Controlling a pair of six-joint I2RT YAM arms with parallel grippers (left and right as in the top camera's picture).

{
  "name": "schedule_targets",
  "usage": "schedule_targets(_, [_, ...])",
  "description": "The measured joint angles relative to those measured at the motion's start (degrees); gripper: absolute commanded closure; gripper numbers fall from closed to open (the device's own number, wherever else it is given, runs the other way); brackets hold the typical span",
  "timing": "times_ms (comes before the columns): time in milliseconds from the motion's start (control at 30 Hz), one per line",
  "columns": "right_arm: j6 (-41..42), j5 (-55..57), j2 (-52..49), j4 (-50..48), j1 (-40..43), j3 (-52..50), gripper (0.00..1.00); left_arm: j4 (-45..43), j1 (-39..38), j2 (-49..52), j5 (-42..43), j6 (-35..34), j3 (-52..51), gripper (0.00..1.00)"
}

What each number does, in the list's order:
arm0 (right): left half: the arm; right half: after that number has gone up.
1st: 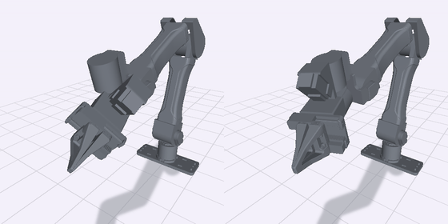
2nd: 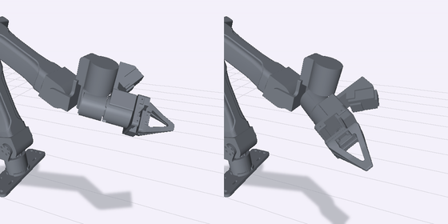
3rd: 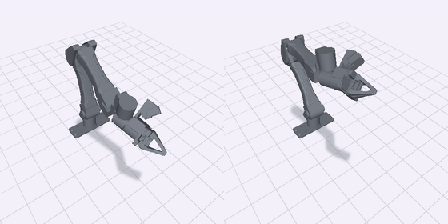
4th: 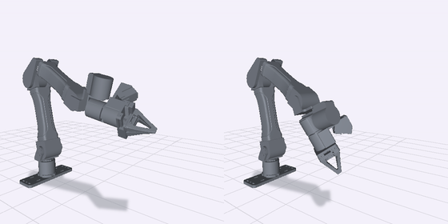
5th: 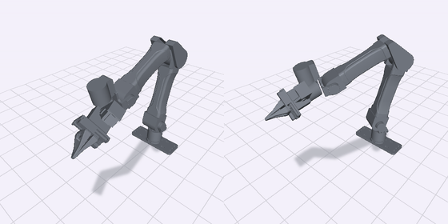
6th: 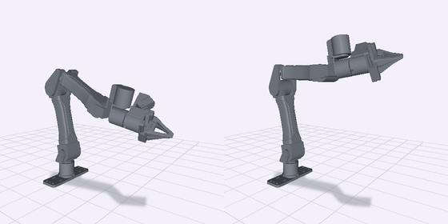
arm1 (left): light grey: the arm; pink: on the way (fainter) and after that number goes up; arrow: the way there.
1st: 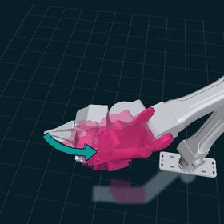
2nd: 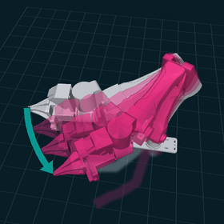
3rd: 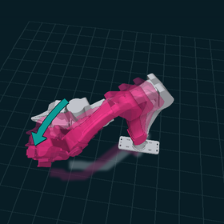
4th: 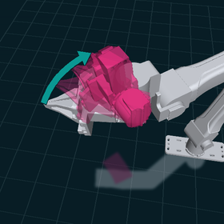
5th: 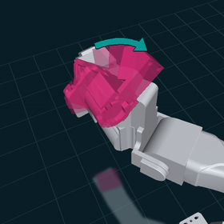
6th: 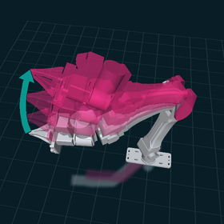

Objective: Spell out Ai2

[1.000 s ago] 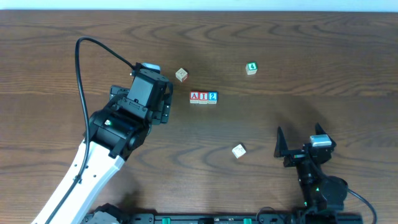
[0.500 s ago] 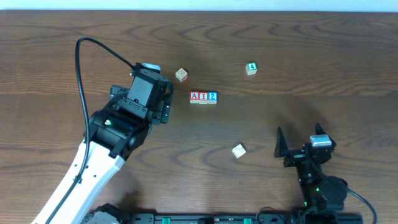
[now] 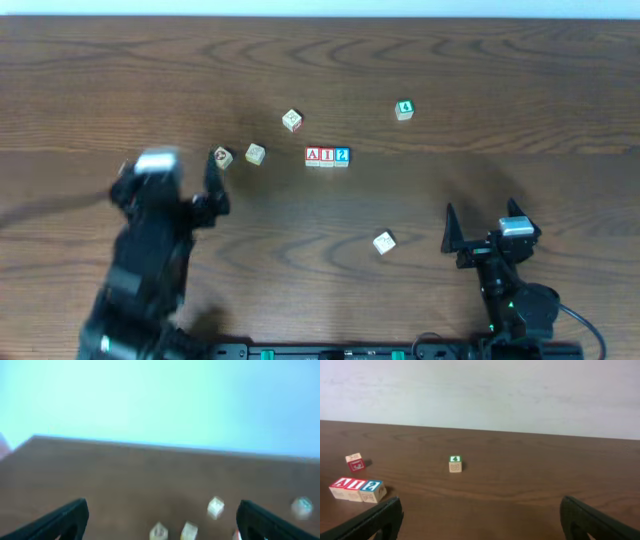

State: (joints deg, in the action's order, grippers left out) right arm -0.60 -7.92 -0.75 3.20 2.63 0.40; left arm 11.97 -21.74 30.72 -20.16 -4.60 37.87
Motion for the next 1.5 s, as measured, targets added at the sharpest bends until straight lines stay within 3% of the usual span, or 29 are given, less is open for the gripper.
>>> schedule_targets(100, [0.0,0.04,0.04,-0.07,0.04,0.0,0.01,-11.52,0.55,-10.78,0.31,0.33,-11.85,0.05])
schedule_targets(233, [0.0,0.02,0.07,-0.02,0.04,0.0,0.01,-19.58,0.98,-18.88,1.2,0.33,-22.14,0.05])
schedule_targets(500, [0.02,0.02,0.07,-0.02,0.04,0.0,0.01,-35.47,5.57,-26.4,5.38,-1.49,-36.46,0.05])
schedule_targets(700, [0.0,0.02,0.07,-0.02,0.04,0.0,0.01,-31.74,6.54,-29.4,6.73,3.26,-37.53,0.05])
schedule_targets(867, [0.0,0.02,0.07,-0.02,0.04,0.0,0.01,-25.27,11.78,-29.99,12.37,5.97,-37.53,0.05])
schedule_targets(1167, [0.0,0.02,0.07,-0.02,0.04,0.0,0.01,-11.72,16.76,-30.14,19.89,3.13,-37.2,0.05])
schedule_targets(1500, [0.02,0.02,0.07,-0.02,0.04,0.0,0.01,-11.3,17.25,-30.12,20.46,5.99,-37.09,0.05])
